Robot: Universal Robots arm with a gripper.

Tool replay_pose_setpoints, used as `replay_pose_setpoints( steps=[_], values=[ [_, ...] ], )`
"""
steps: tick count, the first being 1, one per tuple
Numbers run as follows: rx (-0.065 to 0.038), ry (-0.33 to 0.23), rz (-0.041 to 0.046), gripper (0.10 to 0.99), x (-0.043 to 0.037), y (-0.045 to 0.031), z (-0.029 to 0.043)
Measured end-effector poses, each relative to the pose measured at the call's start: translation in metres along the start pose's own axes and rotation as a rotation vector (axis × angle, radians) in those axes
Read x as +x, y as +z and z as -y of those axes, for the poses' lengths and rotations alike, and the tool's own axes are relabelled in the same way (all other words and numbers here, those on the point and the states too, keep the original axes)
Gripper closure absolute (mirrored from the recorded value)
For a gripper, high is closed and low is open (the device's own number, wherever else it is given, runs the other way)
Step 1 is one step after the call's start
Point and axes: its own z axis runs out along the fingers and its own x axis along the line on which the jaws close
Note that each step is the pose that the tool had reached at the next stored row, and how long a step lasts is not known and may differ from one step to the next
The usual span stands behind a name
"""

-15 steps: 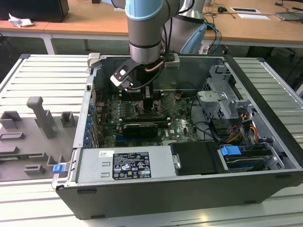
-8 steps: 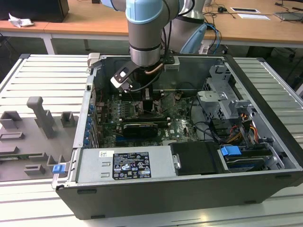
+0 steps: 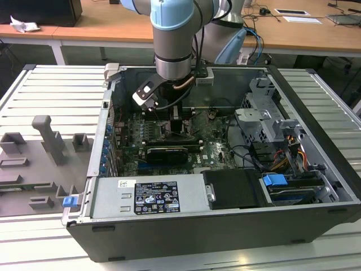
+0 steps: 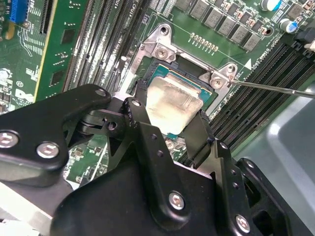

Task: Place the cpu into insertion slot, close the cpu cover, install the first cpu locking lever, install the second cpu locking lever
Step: 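Place the cpu into insertion slot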

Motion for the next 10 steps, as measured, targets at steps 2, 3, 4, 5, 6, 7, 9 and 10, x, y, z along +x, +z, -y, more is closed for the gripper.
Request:
replay_pose_setpoints(
  steps=[2, 3, 4, 5, 6, 7, 9, 10],
  values=[
    [0.0, 0.0, 0.0007, 0.549, 0.0001, 0.0011, -0.0001],
    [0.0, 0.0, 0.0011, 0.549, 0.0001, 0.0014, 0.0],
    [0.0, 0.0, 0.001, 0.549, 0.0001, 0.0015, 0.0],
    [0.0, 0.0, 0.0009, 0.549, 0.0001, 0.0015, 0.0],
    [0.0, 0.0, 0.0009, 0.549, 0.0001, 0.0016, 0.0],
    [0.0, 0.0, 0.0009, 0.549, 0.0001, 0.0016, 0.0],
    [0.0, 0.0, 0.0009, 0.537, 0.0001, 0.0016, 0.0],
    [0.0, 0.0, 0.0009, 0.471, 0.0001, 0.0016, 0.0]
  ],
)
